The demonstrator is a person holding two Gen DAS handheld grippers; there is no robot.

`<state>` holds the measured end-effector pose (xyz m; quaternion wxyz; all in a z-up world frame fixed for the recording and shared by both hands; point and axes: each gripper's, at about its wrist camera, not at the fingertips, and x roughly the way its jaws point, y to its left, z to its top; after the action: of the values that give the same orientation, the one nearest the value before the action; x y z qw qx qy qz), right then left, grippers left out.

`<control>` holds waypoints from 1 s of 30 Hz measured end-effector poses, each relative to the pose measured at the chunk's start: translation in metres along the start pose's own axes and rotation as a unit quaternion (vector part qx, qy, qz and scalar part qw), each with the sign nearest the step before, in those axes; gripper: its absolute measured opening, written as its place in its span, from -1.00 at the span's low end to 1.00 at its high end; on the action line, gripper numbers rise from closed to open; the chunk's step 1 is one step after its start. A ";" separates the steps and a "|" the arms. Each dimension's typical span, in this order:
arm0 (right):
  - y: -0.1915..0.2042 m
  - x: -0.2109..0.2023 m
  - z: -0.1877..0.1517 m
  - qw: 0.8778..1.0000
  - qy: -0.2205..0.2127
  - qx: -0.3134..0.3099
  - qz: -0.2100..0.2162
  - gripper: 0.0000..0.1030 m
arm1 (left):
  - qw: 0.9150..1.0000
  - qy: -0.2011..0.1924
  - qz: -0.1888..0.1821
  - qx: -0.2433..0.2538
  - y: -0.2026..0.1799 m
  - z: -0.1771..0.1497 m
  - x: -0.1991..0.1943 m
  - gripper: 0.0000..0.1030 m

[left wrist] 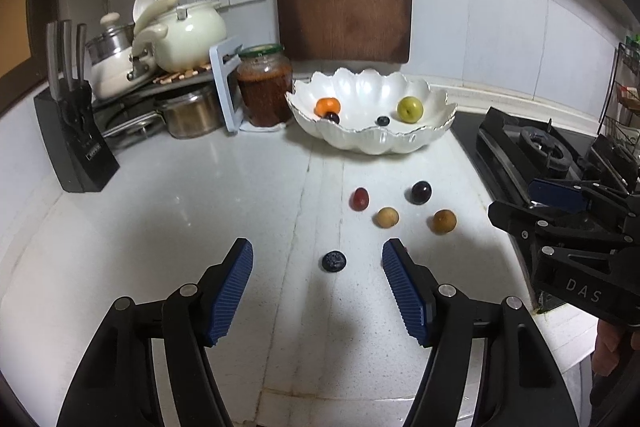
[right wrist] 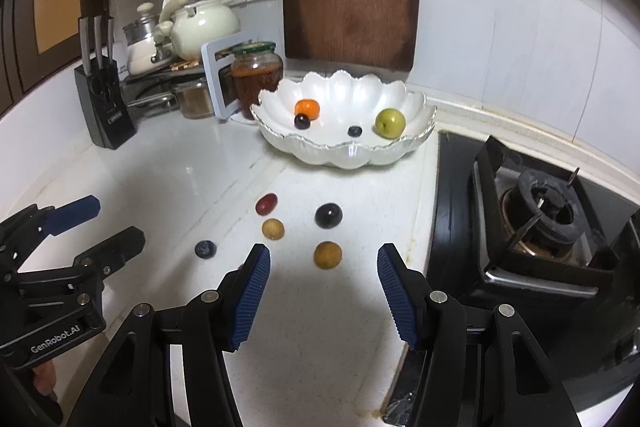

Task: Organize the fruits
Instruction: 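Move the right tool to the brown round fruit while the left approaches a dark plum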

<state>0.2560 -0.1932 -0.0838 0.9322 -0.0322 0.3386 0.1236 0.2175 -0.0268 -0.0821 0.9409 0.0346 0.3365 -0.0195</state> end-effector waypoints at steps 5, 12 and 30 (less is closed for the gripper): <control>-0.002 0.019 -0.004 1.000 0.021 0.009 0.003 0.11 | 1.000 0.018 -0.007 -0.012 0.003 -0.004 0.016 0.20; -0.003 0.041 -0.007 0.999 0.049 0.015 0.009 0.10 | 0.999 0.036 -0.014 -0.018 0.006 -0.006 0.037 0.07; -0.013 0.079 -0.008 0.996 0.080 0.034 0.008 -0.03 | 0.995 0.089 -0.035 -0.017 0.003 -0.010 0.088 -0.21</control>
<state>0.3127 -0.1902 -0.1400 0.9018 -0.0075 0.4160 0.1167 0.2789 -0.0237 -0.1455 0.9064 0.0084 0.4201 -0.0435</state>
